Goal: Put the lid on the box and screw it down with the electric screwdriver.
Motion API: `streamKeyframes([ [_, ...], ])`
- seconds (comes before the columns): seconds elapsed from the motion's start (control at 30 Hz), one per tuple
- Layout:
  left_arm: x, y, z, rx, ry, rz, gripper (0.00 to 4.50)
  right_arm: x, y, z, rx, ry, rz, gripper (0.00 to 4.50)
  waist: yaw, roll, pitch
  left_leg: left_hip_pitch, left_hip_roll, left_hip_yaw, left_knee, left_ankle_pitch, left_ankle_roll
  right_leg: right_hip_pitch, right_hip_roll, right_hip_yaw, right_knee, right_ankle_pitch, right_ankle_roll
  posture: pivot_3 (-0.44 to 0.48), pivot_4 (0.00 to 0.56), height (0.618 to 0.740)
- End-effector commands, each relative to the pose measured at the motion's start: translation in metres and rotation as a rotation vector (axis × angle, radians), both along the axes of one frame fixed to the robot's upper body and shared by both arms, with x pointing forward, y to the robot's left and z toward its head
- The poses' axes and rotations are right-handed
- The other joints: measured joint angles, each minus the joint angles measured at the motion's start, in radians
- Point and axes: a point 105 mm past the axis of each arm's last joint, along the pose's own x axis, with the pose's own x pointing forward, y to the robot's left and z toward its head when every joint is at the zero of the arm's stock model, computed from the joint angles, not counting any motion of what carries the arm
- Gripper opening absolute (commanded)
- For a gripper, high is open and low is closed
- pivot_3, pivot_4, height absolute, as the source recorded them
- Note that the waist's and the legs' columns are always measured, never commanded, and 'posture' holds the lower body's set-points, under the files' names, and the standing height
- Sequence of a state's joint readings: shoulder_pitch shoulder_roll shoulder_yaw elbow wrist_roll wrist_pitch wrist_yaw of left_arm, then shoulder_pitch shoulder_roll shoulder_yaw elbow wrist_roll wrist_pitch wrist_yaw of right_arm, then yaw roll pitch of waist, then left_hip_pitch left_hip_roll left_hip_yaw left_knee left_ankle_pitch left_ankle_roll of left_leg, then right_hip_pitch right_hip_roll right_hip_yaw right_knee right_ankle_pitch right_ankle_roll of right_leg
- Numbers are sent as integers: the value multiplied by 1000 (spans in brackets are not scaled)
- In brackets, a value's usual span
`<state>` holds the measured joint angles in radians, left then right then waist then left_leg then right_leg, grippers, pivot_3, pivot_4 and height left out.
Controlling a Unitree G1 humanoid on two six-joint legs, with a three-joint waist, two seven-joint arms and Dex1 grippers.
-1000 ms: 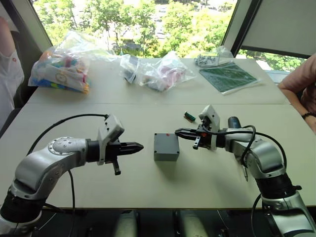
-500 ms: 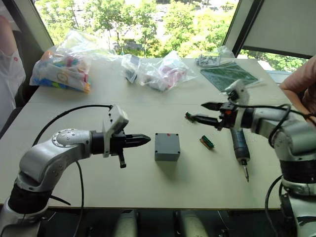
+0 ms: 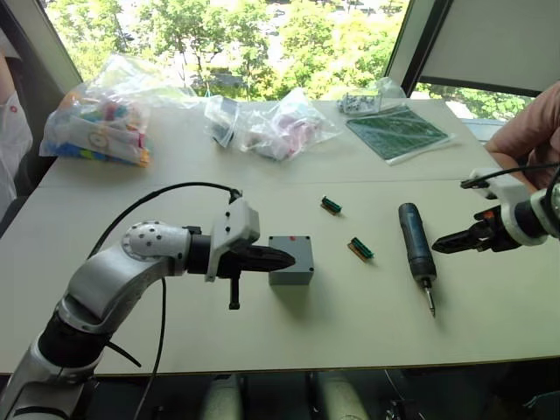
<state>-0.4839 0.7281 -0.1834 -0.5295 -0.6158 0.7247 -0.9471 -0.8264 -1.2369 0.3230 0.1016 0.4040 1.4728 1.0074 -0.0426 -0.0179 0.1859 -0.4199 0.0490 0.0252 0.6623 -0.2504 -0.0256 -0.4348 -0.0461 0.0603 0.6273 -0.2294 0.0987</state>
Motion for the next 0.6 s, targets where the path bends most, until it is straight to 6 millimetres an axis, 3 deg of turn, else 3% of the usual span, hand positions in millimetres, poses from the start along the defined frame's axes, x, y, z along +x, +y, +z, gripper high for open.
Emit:
streamKeyframes([
  [0.03, -2, -2, 3, -3, -46, -9, 0, -1, 6, -5, 58, 53, -48, 4483, 0, 0, 0, 0, 0, 0, 0, 0, 0, 0, 0, 0, 0, 0, 0, 0, 150, 740],
  [0.13, -2, -2, 2, -5, -45, 1, 0, 1, 6, -9, 76, 70, -81, 4483, 0, 0, 0, -1, 0, 0, 1, 0, 0, -1, 0, 0, 1, 0, 0, 0, 150, 740],
  [0.3, -4, -2, -4, -30, -26, 49, 0, 16, 22, -23, 111, 137, -114, 4483, -3, 0, 0, -1, 0, 0, 1, 0, 0, -2, 1, 1, 2, 0, 0, 0, 150, 740],
  [0.57, -10, -3, -9, -51, -11, 118, 0, 21, 33, -51, 27, 246, -57, 4483, 2, -1, 0, -5, 0, 0, 2, 0, 0, -4, 1, 1, 2, 0, 1, 0, 150, 740],
  [0.6, -10, -3, -10, -53, -9, 124, 0, 21, 32, -53, 13, 249, -52, 4273, 2, -1, -1, -4, 0, 0, 3, 0, 0, -4, 1, 1, 2, 0, 1, 0, 150, 740],
])
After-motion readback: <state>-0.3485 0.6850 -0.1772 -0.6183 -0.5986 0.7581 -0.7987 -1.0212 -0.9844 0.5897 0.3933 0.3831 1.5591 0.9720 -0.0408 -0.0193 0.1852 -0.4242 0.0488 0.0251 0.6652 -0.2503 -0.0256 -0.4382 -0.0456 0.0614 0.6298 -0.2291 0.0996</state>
